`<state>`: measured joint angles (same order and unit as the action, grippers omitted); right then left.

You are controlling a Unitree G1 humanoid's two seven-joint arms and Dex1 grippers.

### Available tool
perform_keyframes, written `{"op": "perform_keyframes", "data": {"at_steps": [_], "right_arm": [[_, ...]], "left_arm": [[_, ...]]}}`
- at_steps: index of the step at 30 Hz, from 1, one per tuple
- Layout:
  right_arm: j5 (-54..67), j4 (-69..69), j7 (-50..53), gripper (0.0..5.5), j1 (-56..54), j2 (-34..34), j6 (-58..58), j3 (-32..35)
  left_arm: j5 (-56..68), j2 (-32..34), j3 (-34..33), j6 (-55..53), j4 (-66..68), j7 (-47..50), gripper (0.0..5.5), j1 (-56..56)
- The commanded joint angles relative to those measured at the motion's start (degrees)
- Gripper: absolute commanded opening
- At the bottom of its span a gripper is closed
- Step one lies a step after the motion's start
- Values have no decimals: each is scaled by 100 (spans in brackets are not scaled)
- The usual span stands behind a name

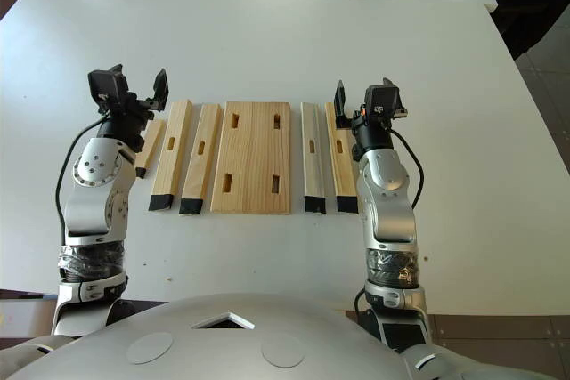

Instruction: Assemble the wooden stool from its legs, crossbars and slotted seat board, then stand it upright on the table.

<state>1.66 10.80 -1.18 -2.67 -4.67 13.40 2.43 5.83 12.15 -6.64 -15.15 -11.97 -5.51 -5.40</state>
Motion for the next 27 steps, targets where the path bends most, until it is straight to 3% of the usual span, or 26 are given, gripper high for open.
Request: {"op": "perform_keyframes", "data": {"at_steps": [1,27], "right_arm": [[-33,54,44,444,52,33,-1,1],[-83,43,101,444,19,60,-32,-47]], "left_arm": [[-8,65,-16,-134,-73,-59,400,-54],[90,146,-120,-438,-256,-206,400,-38]]}}
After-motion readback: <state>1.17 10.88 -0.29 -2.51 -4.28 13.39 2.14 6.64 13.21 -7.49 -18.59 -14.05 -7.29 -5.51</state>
